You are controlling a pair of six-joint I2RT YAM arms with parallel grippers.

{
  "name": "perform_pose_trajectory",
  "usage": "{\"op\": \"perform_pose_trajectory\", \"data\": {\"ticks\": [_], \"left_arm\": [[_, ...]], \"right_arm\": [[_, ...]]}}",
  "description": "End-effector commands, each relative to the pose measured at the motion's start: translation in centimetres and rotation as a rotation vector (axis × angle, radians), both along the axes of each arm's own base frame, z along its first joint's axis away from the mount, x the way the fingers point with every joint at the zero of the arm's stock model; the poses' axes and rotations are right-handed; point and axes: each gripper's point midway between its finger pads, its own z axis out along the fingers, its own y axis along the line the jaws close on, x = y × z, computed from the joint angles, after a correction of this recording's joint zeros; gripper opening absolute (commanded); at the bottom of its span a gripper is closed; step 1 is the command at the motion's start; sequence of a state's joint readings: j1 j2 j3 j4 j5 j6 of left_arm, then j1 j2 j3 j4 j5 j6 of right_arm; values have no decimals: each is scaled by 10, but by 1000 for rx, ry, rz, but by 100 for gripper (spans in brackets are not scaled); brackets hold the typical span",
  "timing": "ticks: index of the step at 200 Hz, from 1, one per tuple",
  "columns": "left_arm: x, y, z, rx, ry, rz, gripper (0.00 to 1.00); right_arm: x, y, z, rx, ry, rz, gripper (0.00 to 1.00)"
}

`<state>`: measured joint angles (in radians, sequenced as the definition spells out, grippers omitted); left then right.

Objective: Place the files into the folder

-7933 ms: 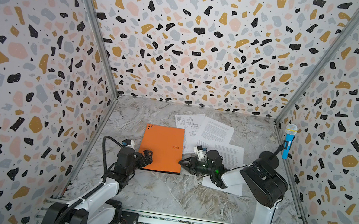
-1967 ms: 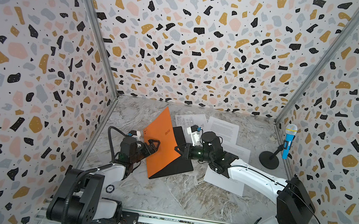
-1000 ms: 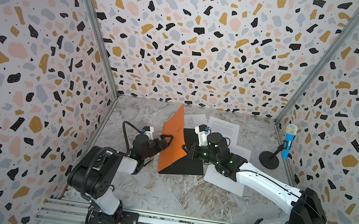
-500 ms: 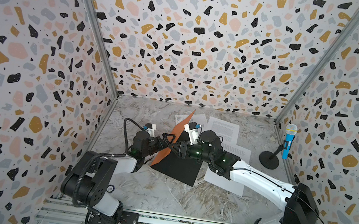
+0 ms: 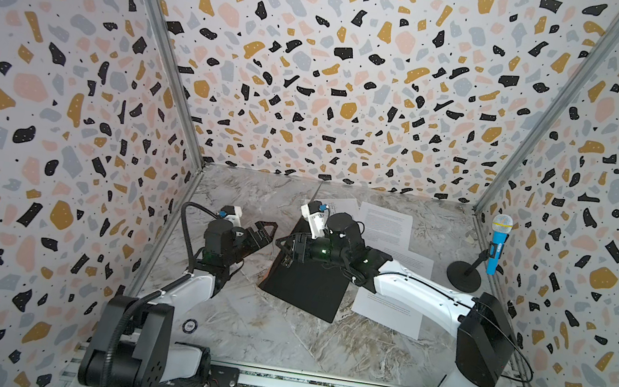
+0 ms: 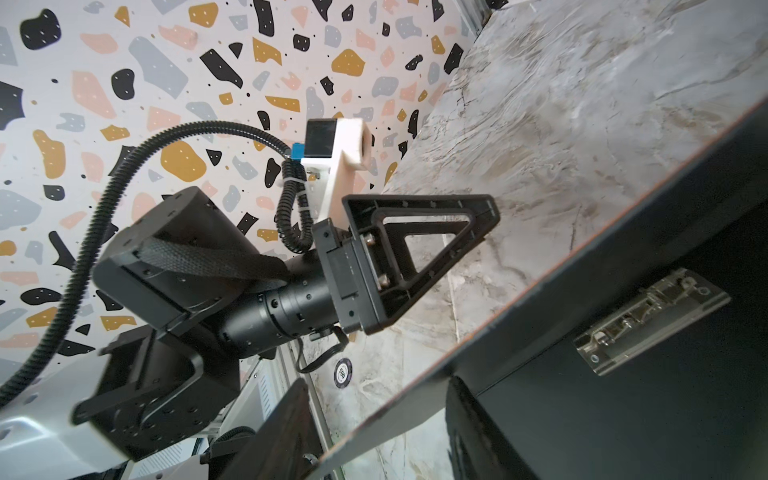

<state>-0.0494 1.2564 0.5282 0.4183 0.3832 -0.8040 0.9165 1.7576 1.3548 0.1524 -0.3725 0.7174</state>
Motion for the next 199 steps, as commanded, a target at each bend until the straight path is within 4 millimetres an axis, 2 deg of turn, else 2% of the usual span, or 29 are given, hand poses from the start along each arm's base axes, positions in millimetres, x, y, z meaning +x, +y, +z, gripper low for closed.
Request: {"op": "perform_pose_trajectory", "data": {"ticks": [1, 39, 81, 98, 119, 140, 159, 181, 199], "left_arm": [[1, 23, 17, 118, 3, 52, 99], [2, 57, 39, 182, 37, 155, 99], [-10, 91, 86, 293, -21, 318, 99], [-14, 94, 97, 308, -42, 335, 99], [-17, 96, 99, 324, -34, 339, 99], [-19, 94, 105, 310, -45, 335, 99], [-23, 96, 121, 316, -76, 350, 99], [-25, 96, 141, 322, -111, 355, 99], [-26, 92, 142, 321, -108, 329, 99]], "right_arm": [[0, 13, 22, 44, -50, 38, 56], [7, 37, 16, 52, -49, 77, 65], [26, 60, -11, 54, -38, 89, 73], [31, 64, -16, 59, -31, 98, 76], [33, 67, -12, 81, -51, 102, 79], [36, 68, -9, 90, -70, 98, 88], [39, 73, -8, 91, -77, 109, 98], [42, 84, -1, 107, -73, 139, 99], [46, 84, 0, 93, -77, 138, 99]]}}
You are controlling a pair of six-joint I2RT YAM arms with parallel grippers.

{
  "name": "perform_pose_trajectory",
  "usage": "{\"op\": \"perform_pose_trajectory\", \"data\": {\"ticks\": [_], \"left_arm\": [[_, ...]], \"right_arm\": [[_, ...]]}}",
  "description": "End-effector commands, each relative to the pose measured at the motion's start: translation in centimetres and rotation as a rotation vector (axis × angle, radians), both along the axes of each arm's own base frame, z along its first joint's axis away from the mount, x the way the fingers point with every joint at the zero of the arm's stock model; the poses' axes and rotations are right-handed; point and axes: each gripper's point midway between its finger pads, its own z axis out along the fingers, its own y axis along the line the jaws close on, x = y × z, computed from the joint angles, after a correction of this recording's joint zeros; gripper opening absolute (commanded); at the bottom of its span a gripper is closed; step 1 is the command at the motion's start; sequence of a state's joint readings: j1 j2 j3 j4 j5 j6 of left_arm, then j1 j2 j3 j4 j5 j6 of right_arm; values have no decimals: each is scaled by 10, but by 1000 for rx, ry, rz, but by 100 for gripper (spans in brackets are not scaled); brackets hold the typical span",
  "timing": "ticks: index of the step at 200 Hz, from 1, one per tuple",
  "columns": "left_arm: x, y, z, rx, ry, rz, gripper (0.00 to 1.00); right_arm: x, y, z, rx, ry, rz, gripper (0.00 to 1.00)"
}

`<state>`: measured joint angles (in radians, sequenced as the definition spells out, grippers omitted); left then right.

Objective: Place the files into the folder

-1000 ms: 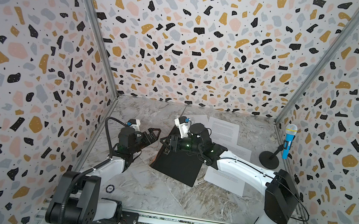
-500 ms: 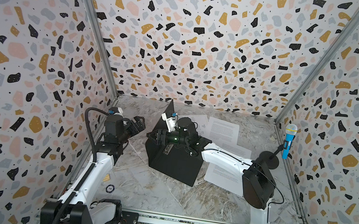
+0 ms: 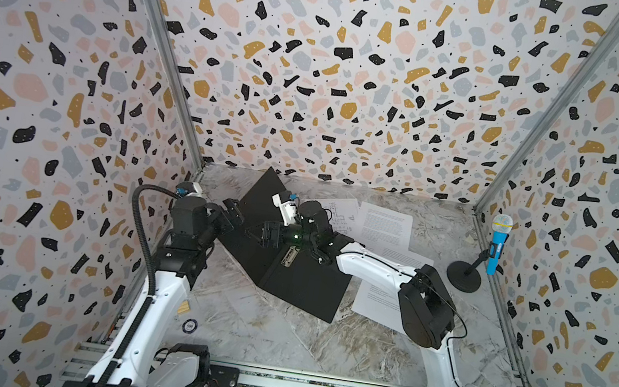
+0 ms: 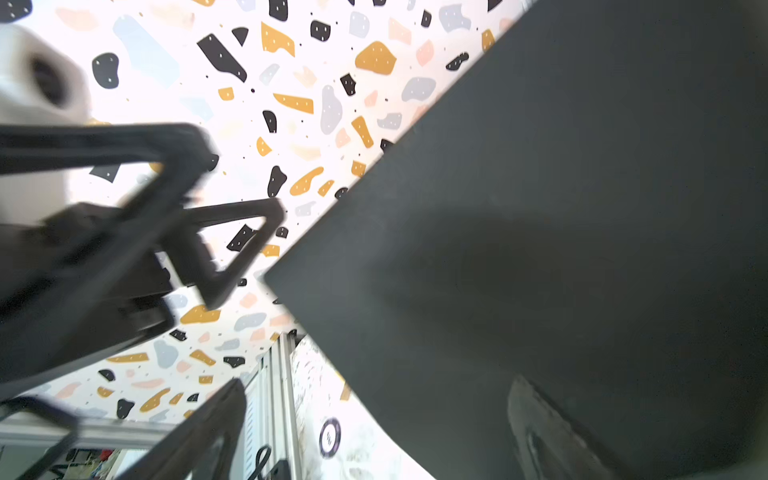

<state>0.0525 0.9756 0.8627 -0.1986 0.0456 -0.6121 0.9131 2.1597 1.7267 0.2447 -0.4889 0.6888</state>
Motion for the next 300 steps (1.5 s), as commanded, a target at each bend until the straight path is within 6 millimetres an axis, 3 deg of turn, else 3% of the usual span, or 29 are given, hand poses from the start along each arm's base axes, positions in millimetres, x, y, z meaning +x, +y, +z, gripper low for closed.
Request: {"op": "perform_pose_trajectory", "data": {"ticks": [1, 32, 72, 105, 149, 183, 206, 251, 300], "left_arm": [[-2, -1, 29, 27, -62, -20, 99], [9, -18, 3, -18, -28, -107, 100], [27, -64, -53, -12, 94, -252, 100], [37, -110, -95, 20, 185, -377, 90], [44, -149, -159, 122, 348, -496, 77], [50, -166, -185, 209, 417, -532, 70], [53, -165, -198, 249, 444, -521, 67], [58, -165, -219, 298, 491, -514, 58], [55, -168, -237, 307, 529, -528, 52]], "right_arm": [[2, 0, 30, 28, -41, 21, 99], [11, -32, 16, -8, 4, -51, 96], [18, -102, -20, -91, 69, -150, 80], [19, -161, -56, -187, 122, -228, 68], [25, -246, -83, -294, 136, -384, 70], [25, -300, -93, -330, 154, -474, 71], [21, -314, -103, -352, 173, -486, 71], [18, -320, -125, -379, 224, -481, 70], [24, -312, -138, -373, 257, -448, 70]]}}
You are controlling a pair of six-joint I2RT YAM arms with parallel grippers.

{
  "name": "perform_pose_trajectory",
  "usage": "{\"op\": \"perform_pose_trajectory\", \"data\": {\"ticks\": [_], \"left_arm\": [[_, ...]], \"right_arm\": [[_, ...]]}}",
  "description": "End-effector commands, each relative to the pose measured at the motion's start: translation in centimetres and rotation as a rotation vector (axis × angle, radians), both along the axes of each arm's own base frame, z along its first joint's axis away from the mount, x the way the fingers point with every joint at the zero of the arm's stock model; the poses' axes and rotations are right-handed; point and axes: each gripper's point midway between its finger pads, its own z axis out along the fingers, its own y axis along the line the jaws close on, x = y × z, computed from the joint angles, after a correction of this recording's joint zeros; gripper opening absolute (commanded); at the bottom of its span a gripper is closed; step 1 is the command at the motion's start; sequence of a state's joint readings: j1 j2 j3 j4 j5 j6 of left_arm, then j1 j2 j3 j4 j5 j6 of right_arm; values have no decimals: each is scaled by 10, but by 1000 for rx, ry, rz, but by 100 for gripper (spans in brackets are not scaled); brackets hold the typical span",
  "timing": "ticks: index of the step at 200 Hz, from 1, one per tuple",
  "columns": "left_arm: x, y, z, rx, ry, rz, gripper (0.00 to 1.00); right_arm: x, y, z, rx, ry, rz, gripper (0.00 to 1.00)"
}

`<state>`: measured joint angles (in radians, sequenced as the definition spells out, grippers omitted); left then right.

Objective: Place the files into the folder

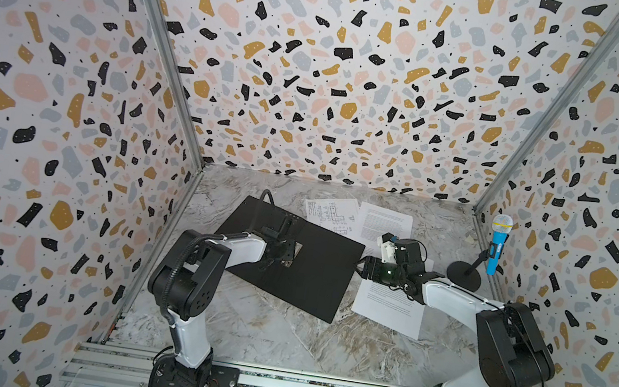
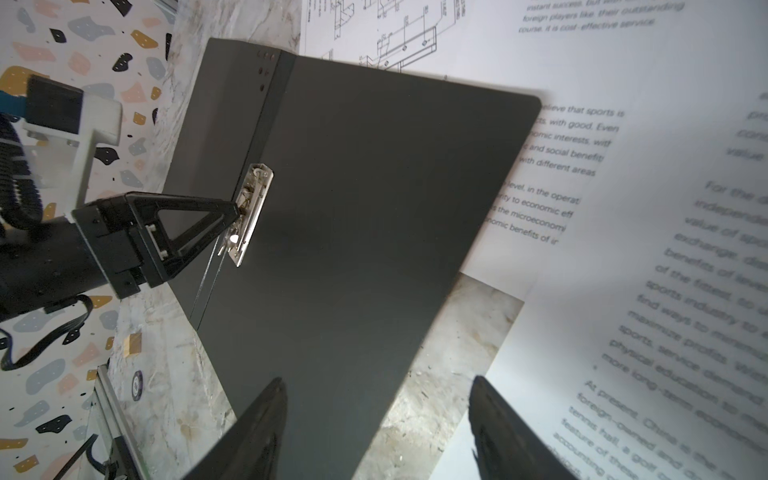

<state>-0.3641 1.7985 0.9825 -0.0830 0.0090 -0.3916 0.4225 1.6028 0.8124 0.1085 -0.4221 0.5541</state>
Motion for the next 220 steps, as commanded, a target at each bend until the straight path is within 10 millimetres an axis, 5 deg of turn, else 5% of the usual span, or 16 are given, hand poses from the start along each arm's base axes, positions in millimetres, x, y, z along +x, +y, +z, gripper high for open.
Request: {"op": "perform_pose_trajectory", "data": {"ticks": [1, 77, 220], "left_arm": [[6, -4, 3, 12, -20, -17, 52], [0, -14, 6, -39, -26, -28, 49], [-13, -25, 2, -126, -6, -41, 23]], "right_arm": [[5, 6, -1, 13, 4, 26, 70], [14, 25, -18, 53, 64, 75, 67], [17, 53, -17, 153, 107, 101, 56]]}}
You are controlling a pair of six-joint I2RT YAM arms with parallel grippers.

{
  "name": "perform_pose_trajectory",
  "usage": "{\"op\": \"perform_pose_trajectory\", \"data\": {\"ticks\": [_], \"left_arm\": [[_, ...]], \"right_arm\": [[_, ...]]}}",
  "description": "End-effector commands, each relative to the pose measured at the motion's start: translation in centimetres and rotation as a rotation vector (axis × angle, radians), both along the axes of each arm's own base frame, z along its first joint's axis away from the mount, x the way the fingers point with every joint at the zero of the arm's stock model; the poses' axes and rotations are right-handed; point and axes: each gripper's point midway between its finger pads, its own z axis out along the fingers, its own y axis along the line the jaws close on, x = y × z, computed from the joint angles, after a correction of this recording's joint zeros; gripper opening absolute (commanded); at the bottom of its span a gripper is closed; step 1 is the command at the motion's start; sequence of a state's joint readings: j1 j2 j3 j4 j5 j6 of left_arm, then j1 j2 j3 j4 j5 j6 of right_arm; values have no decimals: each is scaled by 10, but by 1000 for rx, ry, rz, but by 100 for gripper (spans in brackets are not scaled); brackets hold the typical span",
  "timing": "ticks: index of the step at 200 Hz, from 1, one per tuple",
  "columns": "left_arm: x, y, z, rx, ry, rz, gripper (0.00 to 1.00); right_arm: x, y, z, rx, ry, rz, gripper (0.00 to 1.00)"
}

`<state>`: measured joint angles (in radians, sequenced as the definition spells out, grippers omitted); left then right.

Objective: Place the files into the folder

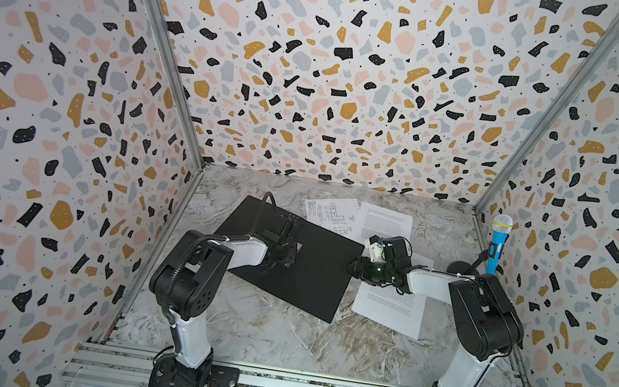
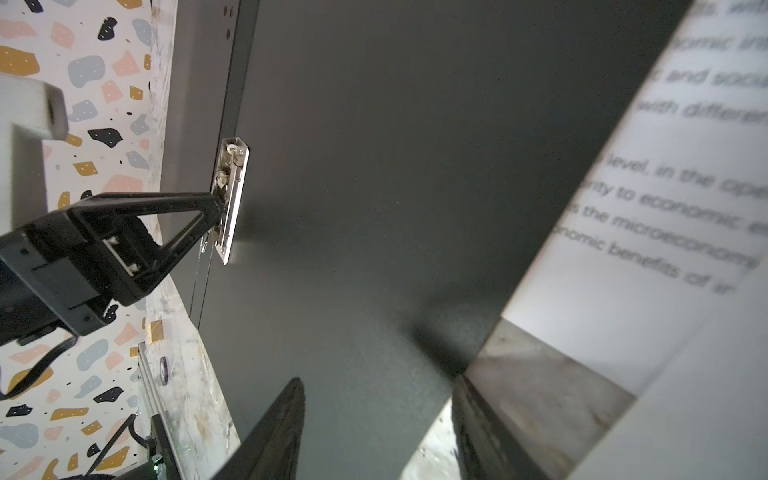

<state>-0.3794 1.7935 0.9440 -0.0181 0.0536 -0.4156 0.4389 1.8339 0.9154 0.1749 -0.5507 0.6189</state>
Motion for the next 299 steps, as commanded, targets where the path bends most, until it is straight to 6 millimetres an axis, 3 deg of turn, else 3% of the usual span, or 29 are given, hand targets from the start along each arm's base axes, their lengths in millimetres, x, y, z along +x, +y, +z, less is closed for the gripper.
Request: {"op": "perform_pose_trajectory", "data": {"ticks": [1, 108, 189, 239, 280, 299], "left_arm": [[-8, -11, 5, -70, 4, -21, 23], [-17, -34, 35, -290, -35, 24, 21], [-27, -54, 44, -348, -35, 18, 24], [-19, -40, 53, -297, -48, 46, 38], [-5, -21, 75, -279, -102, 69, 53], [-2, -12, 73, -269, -91, 71, 54]], "right_arm": [[7, 19, 20, 75, -31, 32, 56], [35, 31, 59, 175, -76, 34, 53], [64, 27, 60, 176, -73, 29, 53], [72, 15, 55, 105, -93, 17, 66], [65, 11, 68, 76, -130, 24, 70], [61, 4, 70, 43, -134, -1, 70]]}}
